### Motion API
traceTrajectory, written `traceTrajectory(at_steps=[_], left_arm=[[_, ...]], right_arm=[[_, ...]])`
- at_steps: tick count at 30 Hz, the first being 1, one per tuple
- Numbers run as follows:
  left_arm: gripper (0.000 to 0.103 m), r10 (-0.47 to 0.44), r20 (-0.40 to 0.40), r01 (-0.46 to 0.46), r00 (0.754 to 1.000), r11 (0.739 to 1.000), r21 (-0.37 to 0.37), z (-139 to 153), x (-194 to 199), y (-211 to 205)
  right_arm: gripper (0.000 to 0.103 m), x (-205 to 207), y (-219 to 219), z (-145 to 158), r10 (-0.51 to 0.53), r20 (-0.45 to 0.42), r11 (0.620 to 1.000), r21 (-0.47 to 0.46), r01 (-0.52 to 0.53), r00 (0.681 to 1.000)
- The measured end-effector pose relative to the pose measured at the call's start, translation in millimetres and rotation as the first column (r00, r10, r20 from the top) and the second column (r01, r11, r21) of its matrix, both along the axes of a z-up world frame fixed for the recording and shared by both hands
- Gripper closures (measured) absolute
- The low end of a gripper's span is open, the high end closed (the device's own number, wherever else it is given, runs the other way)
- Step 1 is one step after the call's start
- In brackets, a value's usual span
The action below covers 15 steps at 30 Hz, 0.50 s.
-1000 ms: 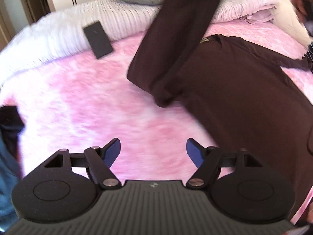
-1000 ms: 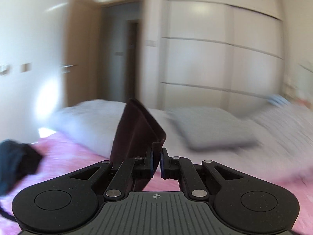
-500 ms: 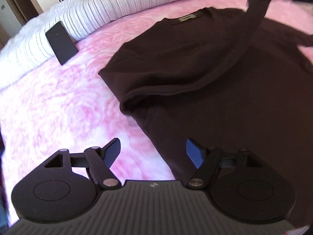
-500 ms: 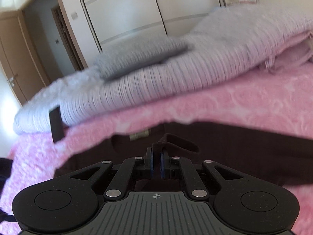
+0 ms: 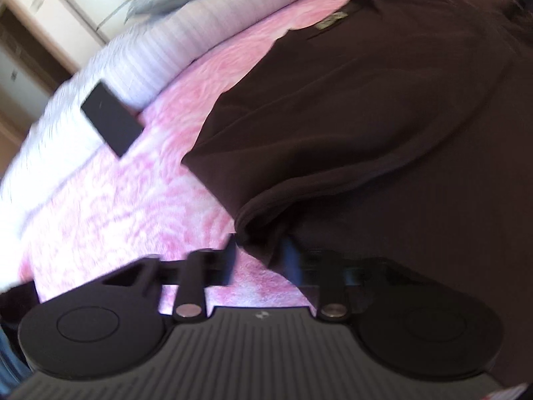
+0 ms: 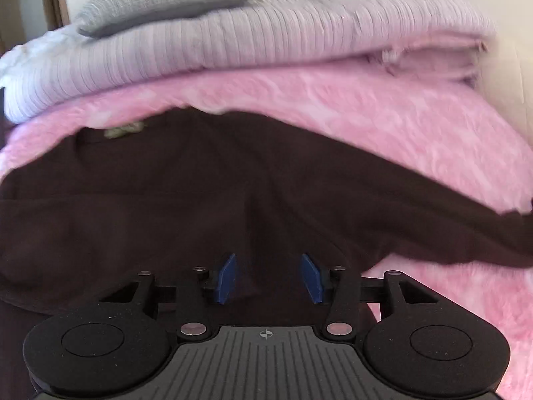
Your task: Fold clothes
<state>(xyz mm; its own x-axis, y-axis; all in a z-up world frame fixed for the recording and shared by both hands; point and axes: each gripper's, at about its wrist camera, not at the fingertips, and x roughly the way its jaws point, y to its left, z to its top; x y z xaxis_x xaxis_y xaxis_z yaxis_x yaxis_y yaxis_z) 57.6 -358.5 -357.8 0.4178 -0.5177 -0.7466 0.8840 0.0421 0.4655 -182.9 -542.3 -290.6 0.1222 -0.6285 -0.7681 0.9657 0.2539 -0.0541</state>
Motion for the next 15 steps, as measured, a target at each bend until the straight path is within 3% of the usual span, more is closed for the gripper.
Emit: traceTrajectory(at_steps=[1,3,4,6,8,10,15], left_arm=[[0.1,-0.01,0.016,0.01,1.0,1.0,-0.007,-1,-4,3],[0.101,-0.026,0.026,0.026,0.999,1.0,-0.012,-3,-12,9],[0.101,-0.032,0.025,0.033,0.999,0.999,-0.013,-5,-15,12],[0.101,-0.039,0.025,0.04,0.999,0.999,-0.025,-9,-21,18],[0.102,-0.045,0.021,0.046,0.999,0.998,-0.045,-11,-25,23],[0.102,-0.057,0.021,0.058,0.998,0.996,-0.062,-13,-27,26],[0.102,-0.085,0.021,0.087,0.996,0.991,-0.104,-19,-32,34]], right_arm=[[0.055,10,3,9,-0.057,0.0,0.998,-0.022,0.057,0.998],[0.055,32,4,23,0.042,0.055,0.998,-0.043,-0.04,0.998],[0.055,40,-1,28,0.027,0.069,0.998,-0.051,-0.024,0.997],[0.055,56,-21,32,0.179,0.103,0.984,-0.038,-0.176,0.978],[0.055,69,-48,32,0.357,0.125,0.934,-0.035,-0.356,0.926],[0.055,84,-83,27,0.514,0.12,0.856,-0.016,-0.516,0.849],[0.055,142,-160,-2,0.719,0.113,0.678,0.098,-0.728,0.685]])
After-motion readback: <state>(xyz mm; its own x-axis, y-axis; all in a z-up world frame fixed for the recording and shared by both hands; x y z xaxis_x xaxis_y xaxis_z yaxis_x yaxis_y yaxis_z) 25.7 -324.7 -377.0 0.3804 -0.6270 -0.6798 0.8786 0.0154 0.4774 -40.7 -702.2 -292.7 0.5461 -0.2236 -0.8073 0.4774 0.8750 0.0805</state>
